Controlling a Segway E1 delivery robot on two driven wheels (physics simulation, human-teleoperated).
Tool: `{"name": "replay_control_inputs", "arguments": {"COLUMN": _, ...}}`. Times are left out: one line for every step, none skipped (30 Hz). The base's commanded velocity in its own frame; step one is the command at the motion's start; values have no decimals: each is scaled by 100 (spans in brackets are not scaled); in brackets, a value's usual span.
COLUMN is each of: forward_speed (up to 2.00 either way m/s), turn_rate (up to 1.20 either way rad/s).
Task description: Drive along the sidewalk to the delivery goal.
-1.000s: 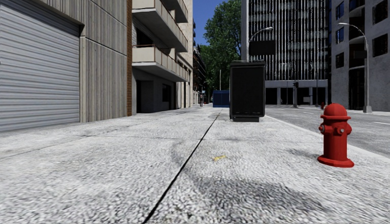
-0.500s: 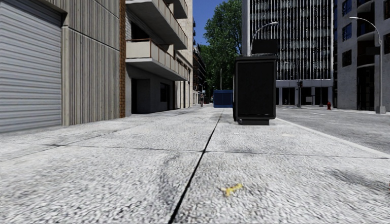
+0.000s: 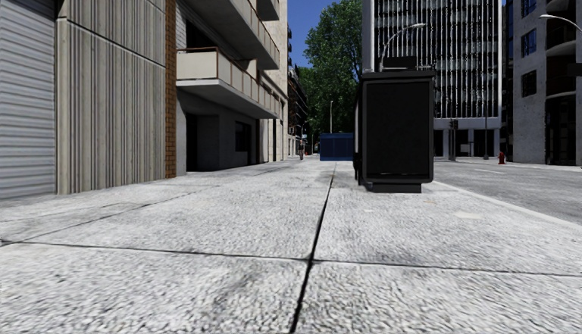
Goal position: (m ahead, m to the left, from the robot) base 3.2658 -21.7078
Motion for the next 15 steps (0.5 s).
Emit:
{"name": "replay_control_inputs", "arguments": {"forward_speed": 200, "turn_rate": 0}}
{"name": "replay_control_inputs", "arguments": {"forward_speed": 200, "turn_rate": 0}}
{"name": "replay_control_inputs", "arguments": {"forward_speed": 200, "turn_rate": 0}}
{"name": "replay_control_inputs", "arguments": {"forward_speed": 200, "turn_rate": 0}}
{"name": "replay_control_inputs", "arguments": {"forward_speed": 200, "turn_rate": 0}}
{"name": "replay_control_inputs", "arguments": {"forward_speed": 200, "turn_rate": 0}}
{"name": "replay_control_inputs", "arguments": {"forward_speed": 200, "turn_rate": 0}}
{"name": "replay_control_inputs", "arguments": {"forward_speed": 200, "turn_rate": 0}}
{"name": "replay_control_inputs", "arguments": {"forward_speed": 200, "turn_rate": 0}}
{"name": "replay_control_inputs", "arguments": {"forward_speed": 200, "turn_rate": 0}}
{"name": "replay_control_inputs", "arguments": {"forward_speed": 200, "turn_rate": 0}}
{"name": "replay_control_inputs", "arguments": {"forward_speed": 200, "turn_rate": 0}}
{"name": "replay_control_inputs", "arguments": {"forward_speed": 200, "turn_rate": 0}}
{"name": "replay_control_inputs", "arguments": {"forward_speed": 200, "turn_rate": 0}}
{"name": "replay_control_inputs", "arguments": {"forward_speed": 200, "turn_rate": 0}}
